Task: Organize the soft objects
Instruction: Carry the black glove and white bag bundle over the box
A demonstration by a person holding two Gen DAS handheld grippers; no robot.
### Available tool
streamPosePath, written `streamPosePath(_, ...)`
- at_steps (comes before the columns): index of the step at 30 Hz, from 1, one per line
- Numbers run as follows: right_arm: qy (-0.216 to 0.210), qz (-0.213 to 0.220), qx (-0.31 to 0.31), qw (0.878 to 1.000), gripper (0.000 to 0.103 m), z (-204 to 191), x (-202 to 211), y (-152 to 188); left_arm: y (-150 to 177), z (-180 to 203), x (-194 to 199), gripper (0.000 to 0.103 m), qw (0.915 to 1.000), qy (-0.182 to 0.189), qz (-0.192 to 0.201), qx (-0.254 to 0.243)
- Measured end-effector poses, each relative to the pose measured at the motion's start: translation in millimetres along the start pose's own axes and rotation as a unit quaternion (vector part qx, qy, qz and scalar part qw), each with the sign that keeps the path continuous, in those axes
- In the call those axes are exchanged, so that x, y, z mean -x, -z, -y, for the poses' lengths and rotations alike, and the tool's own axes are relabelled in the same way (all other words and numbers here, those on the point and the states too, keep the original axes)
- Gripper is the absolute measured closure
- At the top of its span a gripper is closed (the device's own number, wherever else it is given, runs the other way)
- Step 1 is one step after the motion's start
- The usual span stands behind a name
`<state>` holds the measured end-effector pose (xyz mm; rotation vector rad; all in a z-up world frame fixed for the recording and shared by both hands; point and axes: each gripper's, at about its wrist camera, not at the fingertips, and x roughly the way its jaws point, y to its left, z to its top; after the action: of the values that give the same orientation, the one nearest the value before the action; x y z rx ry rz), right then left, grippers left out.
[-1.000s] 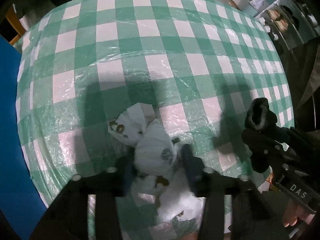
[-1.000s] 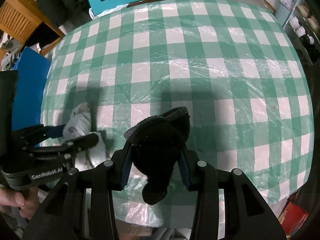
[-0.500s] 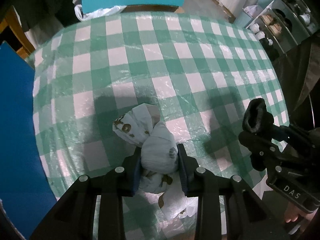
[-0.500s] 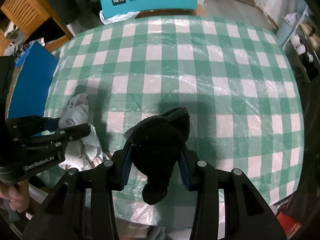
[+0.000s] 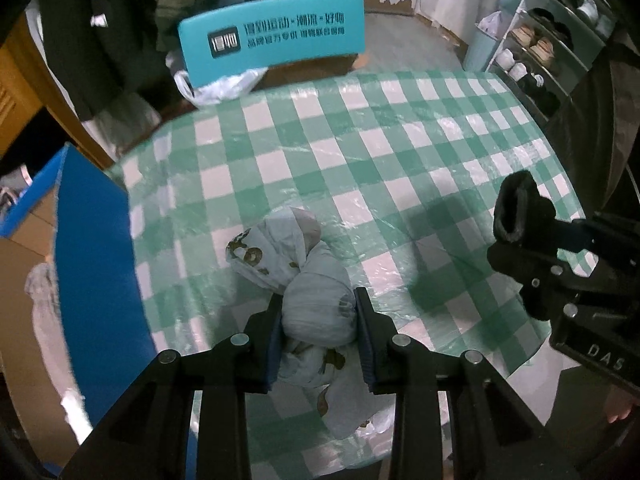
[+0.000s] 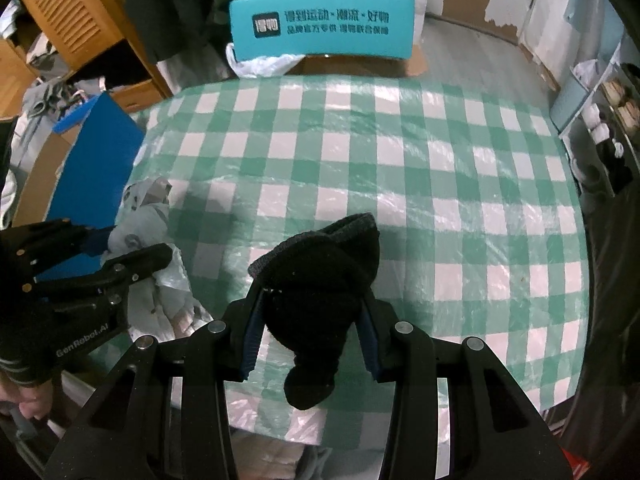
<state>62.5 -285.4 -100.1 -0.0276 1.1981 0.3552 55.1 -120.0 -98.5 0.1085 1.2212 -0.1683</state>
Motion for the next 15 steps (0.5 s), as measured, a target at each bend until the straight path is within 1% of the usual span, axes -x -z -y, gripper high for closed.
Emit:
streamPosePath(13,-0.007,0.037,0.026,0.999,0.062,-26,35,-12,5,-11,42,0.071,0.9980,-0.036,0.049,-0.018)
streamPosePath(15,-0.011,0.040,0.030,0.999,0.062,-31,39,-13,7,-14,48,0.071,0.9970,-0.047,0.058,-0.021)
